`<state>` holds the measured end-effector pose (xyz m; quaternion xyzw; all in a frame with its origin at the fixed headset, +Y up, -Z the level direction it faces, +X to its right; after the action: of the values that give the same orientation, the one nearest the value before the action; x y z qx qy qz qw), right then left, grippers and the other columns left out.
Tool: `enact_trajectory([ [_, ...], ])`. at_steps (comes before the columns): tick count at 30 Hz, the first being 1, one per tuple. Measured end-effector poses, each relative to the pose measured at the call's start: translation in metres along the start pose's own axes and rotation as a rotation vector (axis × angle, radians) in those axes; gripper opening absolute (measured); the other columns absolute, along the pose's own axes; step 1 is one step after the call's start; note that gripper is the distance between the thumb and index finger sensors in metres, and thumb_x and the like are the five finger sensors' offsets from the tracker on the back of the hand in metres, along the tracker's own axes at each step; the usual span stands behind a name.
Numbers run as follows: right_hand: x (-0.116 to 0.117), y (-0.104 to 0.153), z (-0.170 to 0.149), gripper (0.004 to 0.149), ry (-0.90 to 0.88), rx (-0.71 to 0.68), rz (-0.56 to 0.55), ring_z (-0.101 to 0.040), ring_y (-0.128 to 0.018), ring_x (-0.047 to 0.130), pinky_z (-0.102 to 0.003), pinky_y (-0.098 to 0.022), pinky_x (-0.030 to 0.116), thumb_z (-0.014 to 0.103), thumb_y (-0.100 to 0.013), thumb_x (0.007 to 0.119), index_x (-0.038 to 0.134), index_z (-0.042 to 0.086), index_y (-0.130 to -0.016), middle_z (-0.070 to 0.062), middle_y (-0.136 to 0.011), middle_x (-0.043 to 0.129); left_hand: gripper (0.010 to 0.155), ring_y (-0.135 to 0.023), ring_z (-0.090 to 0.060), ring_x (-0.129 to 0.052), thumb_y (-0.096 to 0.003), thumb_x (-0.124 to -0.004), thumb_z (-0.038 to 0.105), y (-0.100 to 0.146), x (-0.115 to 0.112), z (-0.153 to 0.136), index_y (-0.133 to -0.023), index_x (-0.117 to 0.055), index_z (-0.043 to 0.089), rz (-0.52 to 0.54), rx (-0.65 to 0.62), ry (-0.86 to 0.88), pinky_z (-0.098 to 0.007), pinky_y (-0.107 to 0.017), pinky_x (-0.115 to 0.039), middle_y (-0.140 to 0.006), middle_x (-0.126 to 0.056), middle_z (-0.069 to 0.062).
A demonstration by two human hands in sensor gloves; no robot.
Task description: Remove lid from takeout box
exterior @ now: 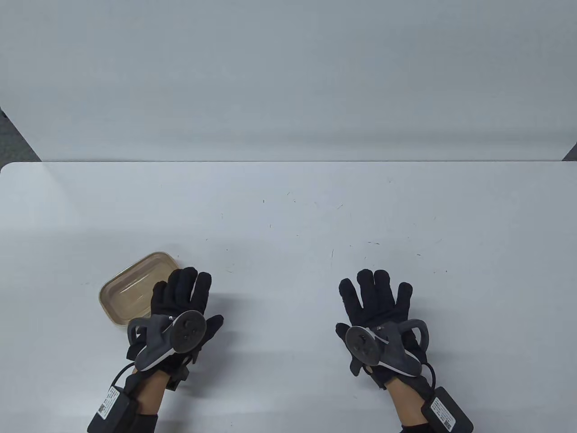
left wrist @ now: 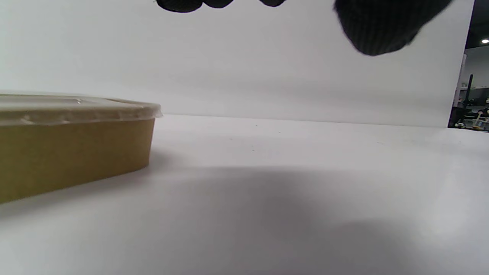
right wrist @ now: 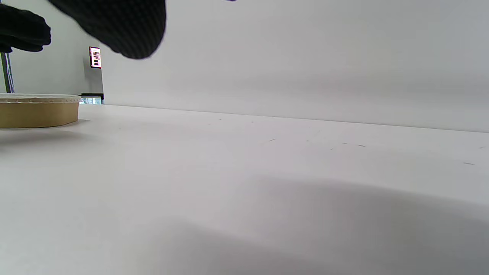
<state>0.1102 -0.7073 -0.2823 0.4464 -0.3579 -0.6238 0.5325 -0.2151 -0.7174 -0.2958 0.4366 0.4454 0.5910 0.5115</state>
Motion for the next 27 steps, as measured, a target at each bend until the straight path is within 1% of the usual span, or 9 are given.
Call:
enact_trajectory([
  [2, 0.001, -0.001, 0.000, 0.086, -0.006, 0.004, 0.008, -0.057, -0.101, 0.027, -0.086, -0.063, 0.033, 0.055, -0.048, 0.071, 0.027, 0.018, -0.112, -0.022, -0.116, 0.018, 0.093, -0.115, -0.049, -0.036, -0.0419, -0.074, 0.059, 0.000, -0.005, -0.001, -0.114, -0.029, 0.023, -0.022, 0.002, -0.001, -0.075, -0.078, -0.037, -0.120, -0.026, -0.020],
  [4, 0.001, -0.001, 0.000, 0.086, -0.024, 0.003, 0.002, -0.057, -0.101, 0.029, -0.085, -0.063, 0.034, 0.054, -0.048, 0.071, 0.028, 0.017, -0.112, -0.023, -0.115, 0.020, 0.093, -0.114, -0.049, -0.037, -0.0419, -0.074, 0.059, 0.001, -0.003, -0.005, -0.114, -0.029, 0.022, -0.014, 0.017, -0.006, -0.075, -0.078, -0.037, -0.120, -0.027, -0.021],
  [6, -0.002, 0.000, -0.002, 0.085, -0.026, 0.007, -0.011, -0.057, -0.100, 0.032, -0.085, -0.064, 0.037, 0.053, -0.048, 0.071, 0.030, 0.016, -0.112, -0.024, -0.115, 0.023, 0.092, -0.114, -0.049, -0.038, -0.0422, -0.074, 0.059, 0.001, 0.001, -0.011, -0.114, -0.030, 0.021, 0.009, 0.034, 0.027, -0.075, -0.078, -0.038, -0.120, -0.029, -0.021],
  [9, -0.005, 0.001, -0.004, 0.083, -0.077, 0.013, -0.037, -0.057, -0.100, 0.036, -0.084, -0.063, 0.039, 0.051, -0.048, 0.072, 0.034, 0.014, -0.111, -0.025, -0.115, 0.027, 0.092, -0.114, -0.050, -0.038, -0.0425, -0.074, 0.058, 0.001, -0.001, -0.015, -0.114, -0.030, 0.021, -0.001, 0.049, 0.054, -0.075, -0.077, -0.037, -0.120, -0.029, -0.021],
  [13, -0.001, 0.000, -0.004, 0.082, -0.058, 0.012, -0.013, -0.057, -0.099, 0.038, -0.084, -0.063, 0.041, 0.050, -0.048, 0.072, 0.035, 0.013, -0.111, -0.025, -0.114, 0.029, 0.092, -0.114, -0.050, -0.038, -0.0424, -0.074, 0.058, 0.000, -0.005, -0.015, -0.114, -0.030, 0.021, -0.018, 0.048, 0.036, -0.075, -0.077, -0.038, -0.120, -0.029, -0.021],
  [24, -0.001, 0.001, 0.001, 0.080, -0.053, -0.012, -0.004, -0.058, -0.098, 0.043, -0.083, -0.063, 0.044, 0.049, -0.048, 0.072, 0.038, 0.012, -0.110, -0.025, -0.114, 0.034, 0.092, -0.114, -0.050, -0.039, -0.0423, -0.074, 0.058, -0.002, -0.011, -0.008, -0.114, -0.031, 0.021, -0.052, 0.030, 0.018, -0.075, -0.077, -0.039, -0.120, -0.030, -0.021],
  [25, -0.001, 0.001, 0.001, 0.080, -0.055, -0.010, -0.002, -0.058, -0.098, 0.043, -0.083, -0.063, 0.044, 0.049, -0.048, 0.072, 0.038, 0.012, -0.110, -0.025, -0.114, 0.035, 0.091, -0.114, -0.049, -0.039, -0.0424, -0.074, 0.058, -0.002, -0.011, -0.008, -0.114, -0.031, 0.021, -0.054, 0.030, 0.019, -0.075, -0.077, -0.039, -0.120, -0.030, -0.021],
  [27, -0.001, 0.001, 0.001, 0.079, -0.058, -0.007, -0.006, -0.058, -0.098, 0.044, -0.083, -0.063, 0.044, 0.048, -0.048, 0.072, 0.039, 0.012, -0.110, -0.025, -0.113, 0.036, 0.091, -0.115, -0.048, -0.038, -0.0423, -0.074, 0.058, -0.002, -0.003, -0.013, -0.114, -0.031, 0.022, -0.036, 0.046, 0.020, -0.074, -0.078, -0.038, -0.120, -0.029, -0.020],
])
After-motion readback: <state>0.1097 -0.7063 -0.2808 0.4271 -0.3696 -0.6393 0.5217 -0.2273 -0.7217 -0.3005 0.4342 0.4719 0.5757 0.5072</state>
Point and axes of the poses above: the tracker on the back of each hand, its own z axis roughly to the thumb side, its own y axis roughly from the fingertips to the wrist, x = y × z, the point moved 5 cm from there along -y, roughly from the wrist to the fingertips
